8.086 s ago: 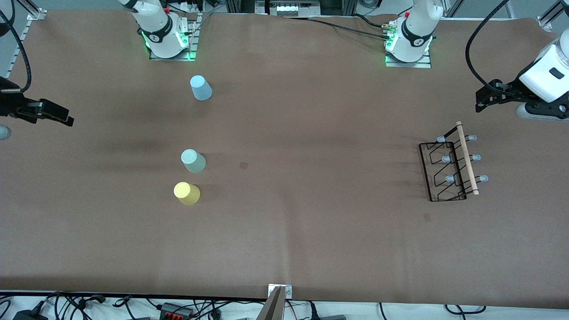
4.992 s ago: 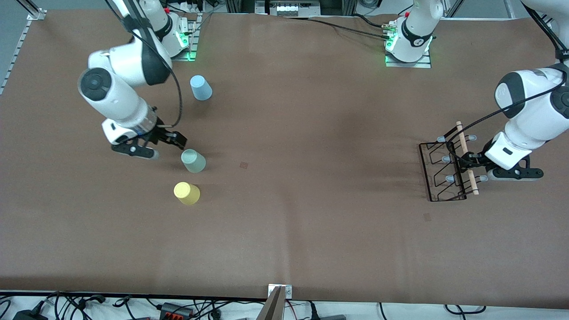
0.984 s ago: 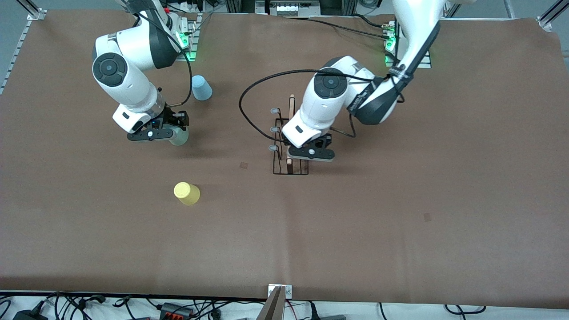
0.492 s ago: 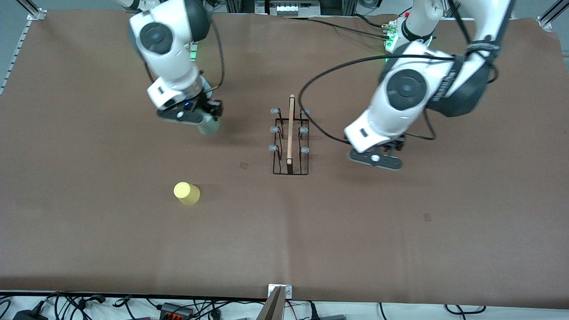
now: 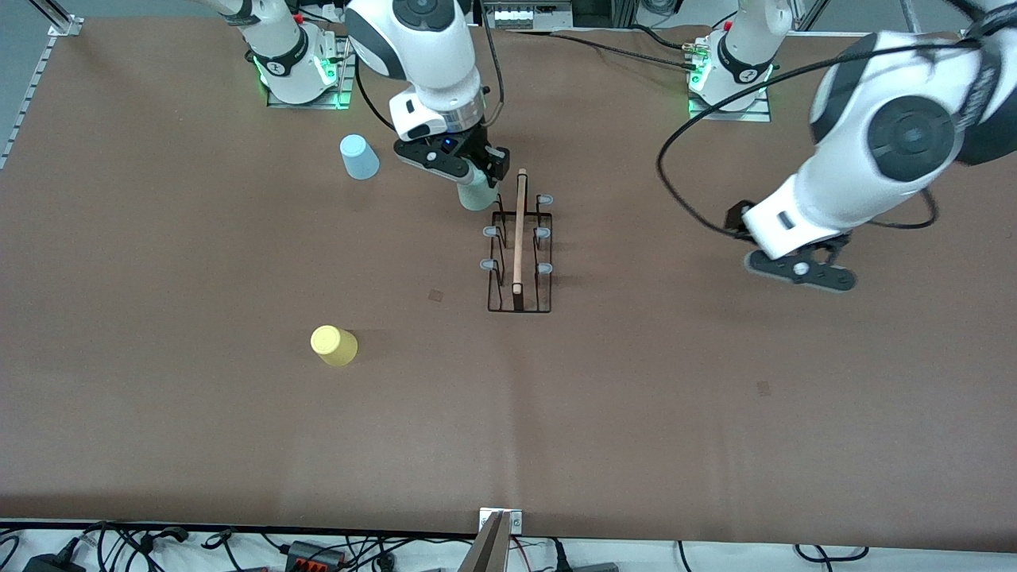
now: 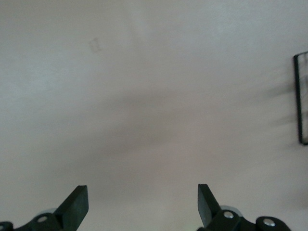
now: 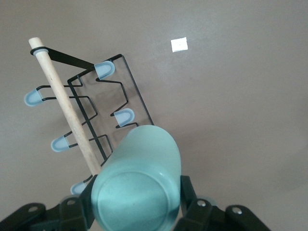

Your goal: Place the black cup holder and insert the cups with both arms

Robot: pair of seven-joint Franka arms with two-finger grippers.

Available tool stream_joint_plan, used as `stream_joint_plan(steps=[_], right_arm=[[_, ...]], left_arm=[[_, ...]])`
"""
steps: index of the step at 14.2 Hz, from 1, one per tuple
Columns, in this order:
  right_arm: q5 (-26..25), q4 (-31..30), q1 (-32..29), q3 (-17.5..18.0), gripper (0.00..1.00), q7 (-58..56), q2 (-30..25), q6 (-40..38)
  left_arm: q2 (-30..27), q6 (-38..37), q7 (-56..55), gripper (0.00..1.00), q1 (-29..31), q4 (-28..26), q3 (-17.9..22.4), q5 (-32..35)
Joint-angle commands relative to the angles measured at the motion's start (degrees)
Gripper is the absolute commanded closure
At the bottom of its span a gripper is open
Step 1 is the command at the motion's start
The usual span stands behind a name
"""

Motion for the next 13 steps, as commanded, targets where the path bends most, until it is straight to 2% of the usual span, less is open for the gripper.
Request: stream_joint_plan(steps=[1,3,5,8,9,10,11,13], right_arm=[[-3.10,1.79,0.21,0.42,0.96,2.15,3.42,0.74],[-3.10,1.70,0.21,0.50,0.96,2.24,4.91,2.93],[-3.10,1.70,0.56,0.50,0.95,2.24,5.71,4.52],[-3.10,0.91,1.44,0.50,0.94,2.24,6.15,4.61],[-3.10,0.65,1.53,0.50,0.94,2.24,6.24,4.53],[-3.10,0.47,1.62,0.50,0.93,2.24,6.33,4.44],[-3.10,0.04,1.79,0.50,0.93,2.24,6.33,4.44],[-3.10,-0.76,1.79,0.50,0.90,2.24,6.33,4.44]], left_arm=[[-5.34,-1.58,10.46,0.00,6.20,-1.67,-0.87,-1.69],[-6.06,-3.16,18.98,0.00,10.50,0.07,-0.61,-5.12],[-4.05,-7.10,20.34,0.00,12.19,6.12,-0.25,-5.92],[-0.70,-7.31,15.53,0.00,14.21,9.40,-0.17,-6.36],[0.61,-4.17,11.59,0.00,14.22,9.41,1.05,-6.45],[-0.85,-2.66,5.81,0.00,13.69,8.36,1.67,-6.54],[-1.48,-2.38,1.22,0.00,12.47,7.05,3.25,-6.71],[-4.90,-2.03,-0.41,0.00,2.05,3.97,12.71,-6.63]])
